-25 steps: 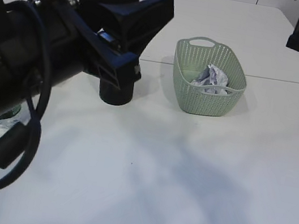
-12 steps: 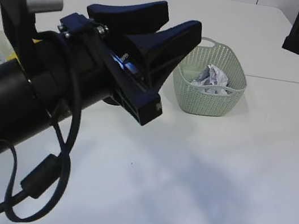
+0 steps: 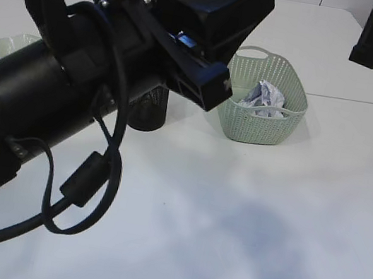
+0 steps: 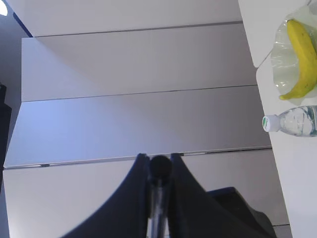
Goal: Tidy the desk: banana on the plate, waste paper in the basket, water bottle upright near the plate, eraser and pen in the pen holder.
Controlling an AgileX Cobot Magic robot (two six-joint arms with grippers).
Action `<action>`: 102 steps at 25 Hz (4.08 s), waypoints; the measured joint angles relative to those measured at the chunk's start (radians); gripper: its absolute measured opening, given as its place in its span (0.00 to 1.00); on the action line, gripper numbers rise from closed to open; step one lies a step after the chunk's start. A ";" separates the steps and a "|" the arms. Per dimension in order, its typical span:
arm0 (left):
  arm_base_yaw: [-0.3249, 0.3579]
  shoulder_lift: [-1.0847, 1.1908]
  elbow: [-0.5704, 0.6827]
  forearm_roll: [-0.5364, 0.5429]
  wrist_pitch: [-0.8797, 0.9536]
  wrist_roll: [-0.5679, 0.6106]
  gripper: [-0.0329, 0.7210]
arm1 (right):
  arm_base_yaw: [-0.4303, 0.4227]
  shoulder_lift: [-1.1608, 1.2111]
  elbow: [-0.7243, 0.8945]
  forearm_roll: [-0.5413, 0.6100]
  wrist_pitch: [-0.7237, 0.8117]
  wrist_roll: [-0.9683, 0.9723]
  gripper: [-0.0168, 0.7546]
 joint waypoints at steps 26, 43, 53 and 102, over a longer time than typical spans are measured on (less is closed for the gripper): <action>0.000 -0.020 -0.068 -0.026 -0.005 -0.044 0.53 | 0.000 0.000 0.000 0.000 -0.006 0.003 0.08; 0.000 -0.031 -0.070 -0.020 -0.008 -0.053 0.36 | 0.000 0.000 0.000 0.000 -0.013 0.004 0.08; 0.000 -0.031 -0.070 -0.018 -0.008 -0.063 0.35 | 0.000 -0.002 0.000 0.000 -0.009 0.006 0.08; 0.035 -0.056 -0.070 -0.003 0.048 -0.074 0.12 | 0.000 -0.017 0.000 0.000 -0.018 -0.238 0.47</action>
